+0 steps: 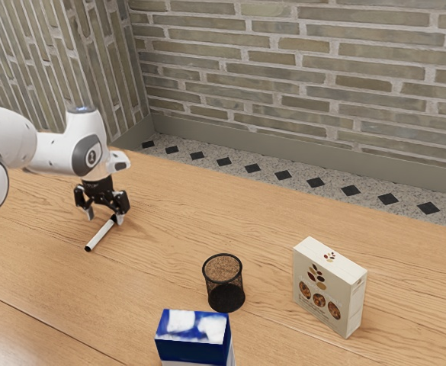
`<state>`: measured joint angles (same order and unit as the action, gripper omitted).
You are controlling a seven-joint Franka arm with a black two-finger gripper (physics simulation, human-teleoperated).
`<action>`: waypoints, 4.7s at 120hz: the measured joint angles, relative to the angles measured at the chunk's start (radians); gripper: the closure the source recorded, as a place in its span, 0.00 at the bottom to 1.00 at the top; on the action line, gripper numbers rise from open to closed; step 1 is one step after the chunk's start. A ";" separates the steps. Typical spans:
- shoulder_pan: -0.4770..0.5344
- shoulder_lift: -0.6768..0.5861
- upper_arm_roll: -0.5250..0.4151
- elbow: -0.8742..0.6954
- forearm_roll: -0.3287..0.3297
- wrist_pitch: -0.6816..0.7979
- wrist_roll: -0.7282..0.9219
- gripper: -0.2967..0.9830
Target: Put the marker into the pen holder.
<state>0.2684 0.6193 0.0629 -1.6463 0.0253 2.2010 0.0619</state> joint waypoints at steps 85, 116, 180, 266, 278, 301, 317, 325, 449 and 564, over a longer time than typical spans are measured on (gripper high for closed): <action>-0.002 0.009 0.002 -0.002 -0.005 0.025 0.067 0.77; -0.002 0.009 0.001 -0.003 0.010 0.027 0.061 0.82; -0.131 -0.367 -0.061 -0.246 0.133 0.124 0.036 0.85; -0.394 -0.349 -0.178 -0.245 0.207 0.378 -0.155 0.84; -0.433 -0.369 -0.178 -0.288 0.217 0.385 -0.209 0.82; -0.470 -0.411 -0.178 -0.361 0.244 0.397 -0.310 0.80; -0.470 -0.384 -0.151 -0.373 0.324 0.474 -0.366 0.80; -0.467 -0.360 -0.130 -0.373 0.354 0.531 -0.387 0.80; -0.522 -0.466 -0.060 -0.644 0.409 0.909 -0.611 0.74; -0.095 -0.635 -0.010 0.149 0.080 -0.600 -0.412 0.24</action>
<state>0.1735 -0.0159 0.0533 -1.4974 0.1048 1.6009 -0.3499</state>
